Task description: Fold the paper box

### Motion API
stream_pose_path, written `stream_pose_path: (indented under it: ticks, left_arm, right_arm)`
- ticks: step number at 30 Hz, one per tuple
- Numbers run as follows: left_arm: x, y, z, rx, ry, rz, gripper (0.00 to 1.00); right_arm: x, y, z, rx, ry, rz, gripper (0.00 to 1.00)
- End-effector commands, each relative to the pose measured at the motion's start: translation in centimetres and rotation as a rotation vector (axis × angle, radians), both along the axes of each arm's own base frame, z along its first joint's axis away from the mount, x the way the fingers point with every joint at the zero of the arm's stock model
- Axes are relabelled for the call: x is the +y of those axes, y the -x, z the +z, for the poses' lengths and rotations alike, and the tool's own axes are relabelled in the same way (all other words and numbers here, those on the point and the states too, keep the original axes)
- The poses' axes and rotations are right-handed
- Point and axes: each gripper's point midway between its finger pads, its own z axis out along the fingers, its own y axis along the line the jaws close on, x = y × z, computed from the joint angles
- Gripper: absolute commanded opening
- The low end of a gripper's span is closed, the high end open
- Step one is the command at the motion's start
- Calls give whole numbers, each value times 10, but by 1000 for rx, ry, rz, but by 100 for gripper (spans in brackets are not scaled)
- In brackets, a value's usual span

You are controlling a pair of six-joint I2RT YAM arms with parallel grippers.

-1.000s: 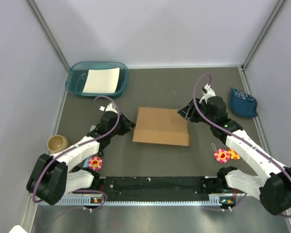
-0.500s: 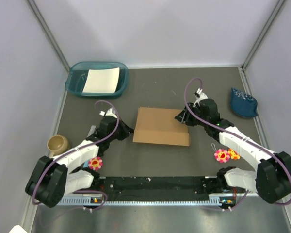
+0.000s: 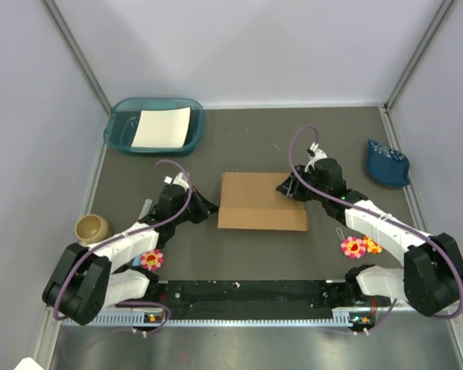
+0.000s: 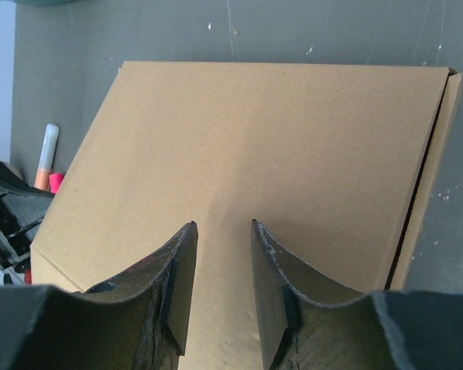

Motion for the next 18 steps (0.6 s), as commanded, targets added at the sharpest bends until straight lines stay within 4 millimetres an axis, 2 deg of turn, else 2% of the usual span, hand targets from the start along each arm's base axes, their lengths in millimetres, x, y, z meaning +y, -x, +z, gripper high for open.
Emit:
stream_pose_path:
  ticks: [1,11,13,18]
  left_arm:
    - [-7,1,10,-41,50,-33,0]
    - [-9,13,11,-46,84,-72,0]
    - [-10,16,11,-46,96,-77,0]
    - [-18,18,24,-86,155,-123,0]
  right_arm:
    - [9,1,-5,-10,-18,23,34]
    - [7,6,-29,33,-1,23,32]
    - [7,6,-29,32,-1,23,32]
    - [7,6,-29,33,-4,23,32]
